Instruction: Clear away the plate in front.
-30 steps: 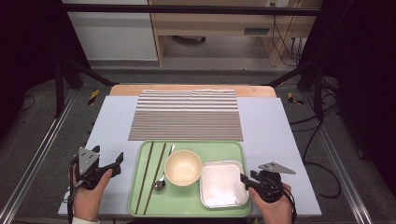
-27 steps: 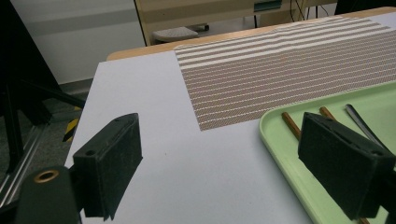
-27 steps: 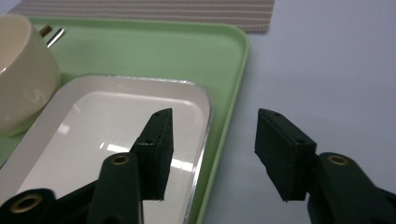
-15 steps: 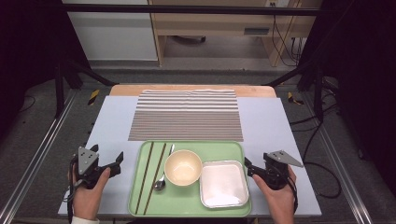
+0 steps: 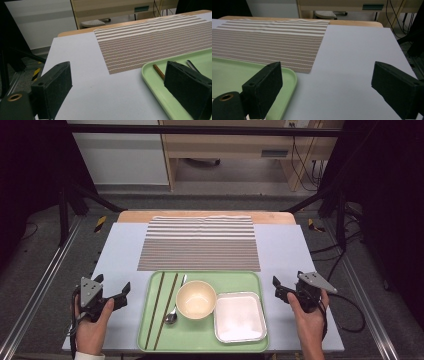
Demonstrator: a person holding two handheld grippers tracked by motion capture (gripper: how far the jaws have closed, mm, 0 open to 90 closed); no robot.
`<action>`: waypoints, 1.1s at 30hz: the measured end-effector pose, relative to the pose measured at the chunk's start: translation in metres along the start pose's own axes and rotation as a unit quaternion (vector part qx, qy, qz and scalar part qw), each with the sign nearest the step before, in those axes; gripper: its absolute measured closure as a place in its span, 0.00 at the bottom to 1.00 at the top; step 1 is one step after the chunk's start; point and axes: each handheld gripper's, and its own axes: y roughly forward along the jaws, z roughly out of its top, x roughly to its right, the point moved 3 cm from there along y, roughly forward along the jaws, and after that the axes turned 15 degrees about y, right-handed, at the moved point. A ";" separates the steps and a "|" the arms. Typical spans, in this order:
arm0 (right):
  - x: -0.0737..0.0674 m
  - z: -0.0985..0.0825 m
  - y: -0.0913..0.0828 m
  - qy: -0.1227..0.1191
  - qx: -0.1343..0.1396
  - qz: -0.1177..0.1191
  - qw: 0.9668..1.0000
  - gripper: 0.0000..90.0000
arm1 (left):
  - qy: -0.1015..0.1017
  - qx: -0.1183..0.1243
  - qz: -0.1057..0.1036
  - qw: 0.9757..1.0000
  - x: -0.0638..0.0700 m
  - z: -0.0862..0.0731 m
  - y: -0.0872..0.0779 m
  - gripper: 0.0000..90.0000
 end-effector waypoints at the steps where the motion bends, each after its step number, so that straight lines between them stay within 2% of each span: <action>1: 0.004 0.002 0.001 -0.004 0.002 -0.001 1.000 0.11 | 0.000 0.000 0.000 1.000 0.000 0.000 0.000 0.08; 7: 0.017 0.003 0.003 0.006 0.005 -0.015 1.000 0.14 | -0.001 0.001 0.003 1.000 -0.004 -0.002 0.001 0.08; 15: 0.030 0.002 0.002 0.009 0.018 -0.025 0.999 0.14 | -0.002 -0.001 0.016 1.000 -0.011 -0.006 0.002 0.08; 17: 0.033 0.002 0.002 0.003 0.023 -0.028 0.999 0.14 | 0.001 0.001 0.016 1.000 -0.012 -0.006 0.003 0.08; 18: 0.035 0.000 0.002 -0.008 0.029 -0.034 0.999 0.14 | 0.000 0.002 0.015 1.000 -0.012 -0.007 0.003 0.08; 23: 0.038 -0.001 0.003 -0.020 0.039 -0.036 0.998 0.14 | 0.000 0.005 0.010 1.000 -0.014 -0.008 0.005 0.08; 25: 0.039 -0.003 0.004 -0.035 0.048 -0.038 0.997 0.14 | 0.003 0.008 0.006 1.000 -0.014 -0.009 0.007 0.08; 31: 0.042 -0.006 0.005 -0.048 0.057 -0.039 0.996 0.13 | -0.002 0.007 -0.004 1.000 -0.015 -0.011 0.010 0.08; 33: 0.042 -0.008 0.006 -0.045 0.058 -0.035 0.997 0.13 | -0.001 0.004 -0.009 1.000 -0.015 -0.013 0.012 0.08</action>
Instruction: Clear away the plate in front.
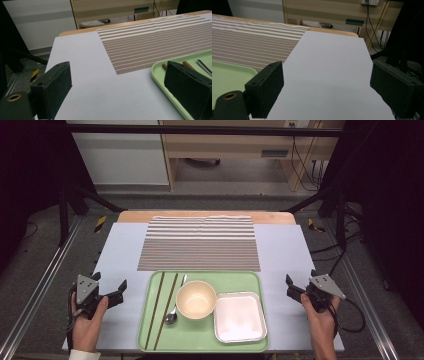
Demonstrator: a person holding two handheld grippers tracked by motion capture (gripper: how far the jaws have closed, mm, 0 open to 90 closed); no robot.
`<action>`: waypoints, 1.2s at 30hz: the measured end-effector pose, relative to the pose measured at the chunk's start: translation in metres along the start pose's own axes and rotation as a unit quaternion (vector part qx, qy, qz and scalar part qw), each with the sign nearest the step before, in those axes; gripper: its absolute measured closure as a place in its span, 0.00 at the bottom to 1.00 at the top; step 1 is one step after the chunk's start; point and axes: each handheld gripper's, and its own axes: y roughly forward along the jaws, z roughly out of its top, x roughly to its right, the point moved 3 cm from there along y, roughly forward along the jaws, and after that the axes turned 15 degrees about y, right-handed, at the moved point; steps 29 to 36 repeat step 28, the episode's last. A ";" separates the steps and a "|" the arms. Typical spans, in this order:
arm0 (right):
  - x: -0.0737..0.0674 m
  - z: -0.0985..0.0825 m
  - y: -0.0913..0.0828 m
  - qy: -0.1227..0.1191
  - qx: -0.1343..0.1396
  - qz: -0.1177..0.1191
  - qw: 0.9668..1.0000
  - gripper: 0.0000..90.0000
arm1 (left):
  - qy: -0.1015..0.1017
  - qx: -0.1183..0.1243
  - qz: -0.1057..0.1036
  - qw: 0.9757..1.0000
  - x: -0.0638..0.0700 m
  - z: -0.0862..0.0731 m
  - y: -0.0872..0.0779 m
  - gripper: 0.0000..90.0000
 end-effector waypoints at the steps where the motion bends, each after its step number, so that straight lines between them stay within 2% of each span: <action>1: 0.000 0.000 0.000 0.000 0.000 0.000 1.000 0.13 | 0.001 -0.001 -0.003 1.000 0.000 -0.001 0.001 0.08; 5: -0.002 -0.003 0.002 -0.009 -0.001 0.002 1.000 0.11 | 0.010 -0.011 -0.018 1.000 0.003 -0.003 0.007 0.08; 6: -0.003 -0.005 0.003 -0.013 0.000 0.002 1.000 0.11 | 0.014 -0.013 -0.027 0.999 0.005 -0.004 0.009 0.08; 9: -0.003 -0.007 0.005 -0.015 0.001 0.006 1.000 0.11 | 0.016 -0.013 -0.036 0.999 0.007 -0.005 0.011 0.08; 10: -0.003 -0.008 0.005 -0.016 0.001 0.006 1.000 0.11 | 0.012 -0.012 -0.050 0.999 0.009 -0.006 0.013 0.08; 13: -0.004 -0.009 0.006 -0.019 0.001 0.008 1.000 0.11 | 0.012 -0.009 -0.061 0.998 0.011 -0.007 0.016 0.08; 18: -0.007 -0.013 0.007 -0.030 0.002 0.016 0.999 0.12 | 0.023 -0.003 -0.097 0.995 0.018 -0.009 0.022 0.08; 21: -0.011 -0.016 0.009 -0.033 -0.004 0.032 0.999 0.12 | 0.025 -0.002 -0.116 0.993 0.022 -0.009 0.026 0.08; 22: -0.013 -0.016 0.009 -0.034 -0.004 0.044 0.998 0.12 | 0.024 -0.001 -0.120 0.992 0.023 -0.009 0.027 0.07; 23: -0.013 -0.016 0.009 -0.034 -0.004 0.044 0.998 0.12 | 0.025 0.001 -0.124 0.992 0.024 -0.009 0.028 0.07; 26: -0.017 -0.017 0.009 -0.031 -0.004 0.060 0.998 0.12 | 0.025 0.008 -0.131 0.991 0.027 -0.008 0.028 0.07; 36: -0.017 -0.017 0.009 -0.032 -0.001 0.061 0.998 0.12 | 0.026 0.012 -0.131 0.991 0.027 -0.007 0.028 0.07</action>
